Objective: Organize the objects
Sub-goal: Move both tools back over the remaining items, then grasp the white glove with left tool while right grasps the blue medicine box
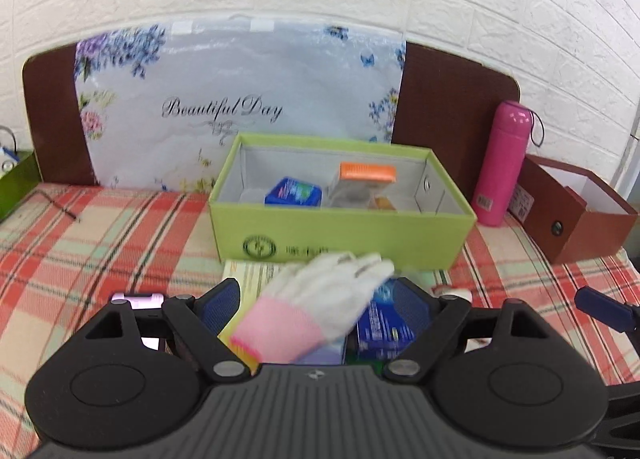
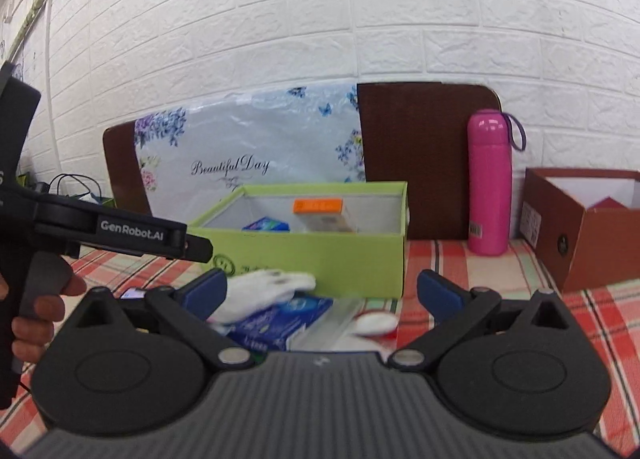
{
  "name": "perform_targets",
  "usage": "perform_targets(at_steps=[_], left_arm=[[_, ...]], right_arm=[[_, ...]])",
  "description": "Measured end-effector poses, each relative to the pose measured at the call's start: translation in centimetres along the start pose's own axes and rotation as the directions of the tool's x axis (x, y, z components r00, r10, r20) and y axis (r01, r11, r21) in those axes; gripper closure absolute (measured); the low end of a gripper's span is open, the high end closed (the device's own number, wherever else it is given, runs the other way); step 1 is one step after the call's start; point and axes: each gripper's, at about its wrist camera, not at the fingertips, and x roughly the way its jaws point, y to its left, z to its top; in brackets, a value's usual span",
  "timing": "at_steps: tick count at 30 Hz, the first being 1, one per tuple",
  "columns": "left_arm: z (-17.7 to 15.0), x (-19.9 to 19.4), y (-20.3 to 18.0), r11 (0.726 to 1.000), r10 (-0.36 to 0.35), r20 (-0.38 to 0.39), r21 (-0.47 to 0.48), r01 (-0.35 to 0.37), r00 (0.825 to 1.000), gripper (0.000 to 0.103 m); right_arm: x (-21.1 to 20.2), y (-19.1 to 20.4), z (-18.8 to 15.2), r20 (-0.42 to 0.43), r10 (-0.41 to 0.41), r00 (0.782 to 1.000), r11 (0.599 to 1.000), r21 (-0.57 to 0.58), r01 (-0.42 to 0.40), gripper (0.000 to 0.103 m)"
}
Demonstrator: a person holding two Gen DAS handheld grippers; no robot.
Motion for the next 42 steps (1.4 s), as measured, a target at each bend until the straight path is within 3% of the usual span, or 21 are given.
perform_targets(at_steps=[8,15,21,27,31,38,39,40,41,42], left_arm=[[-4.9,-1.8,3.0,0.998,0.004,-0.064,-0.065,-0.008,0.998,0.016],[-7.3,-1.8,5.8,0.991,-0.002,-0.097,-0.137,-0.011,0.995,0.016],[-5.6,-0.8,6.0,0.993,-0.011,-0.054,-0.122,0.005,0.998,0.016],[-3.2,1.5,5.3,0.992,-0.073,-0.035,-0.102,0.069,0.997,0.016],[-1.8,3.5,4.7,0.992,-0.102,-0.066,-0.088,0.096,0.993,0.016],[-0.8,6.1,4.7,0.991,-0.119,-0.096,-0.065,0.113,0.988,0.016],[-0.8,6.7,4.5,0.992,-0.120,-0.110,-0.061,0.113,0.987,0.016],[-0.8,7.3,4.3,0.992,-0.122,-0.126,-0.056,0.116,0.985,0.021],[-0.9,7.9,4.2,0.991,-0.133,-0.142,-0.048,0.127,0.981,0.038],[-1.1,8.4,4.1,0.988,-0.153,-0.158,-0.042,0.149,0.975,0.045]], right_arm=[[-2.0,1.8,-3.4,-0.035,-0.003,0.999,1.000,-0.010,0.003,0.000],[-1.0,3.9,-6.0,-0.105,0.019,0.994,0.998,-0.057,-0.025,0.000],[1.0,4.8,-5.0,-0.113,0.004,0.994,0.998,-0.065,-0.012,0.012],[4.1,4.8,-3.5,-0.122,-0.004,0.993,1.000,-0.025,0.001,0.019],[7.3,5.4,-3.0,-0.152,0.019,0.988,1.000,0.003,-0.018,0.031],[11.7,6.1,-2.8,-0.208,-0.072,0.975,0.997,-0.018,0.070,0.037],[11.7,6.1,-2.8,-0.211,-0.084,0.974,0.996,-0.037,0.078,0.042],[11.6,6.2,-2.8,-0.213,-0.089,0.973,0.995,-0.058,0.079,0.042],[11.4,6.3,-2.9,-0.213,-0.090,0.973,0.994,-0.076,0.076,0.043],[11.1,6.3,-3.0,-0.215,-0.086,0.973,0.994,-0.089,0.068,0.043]])
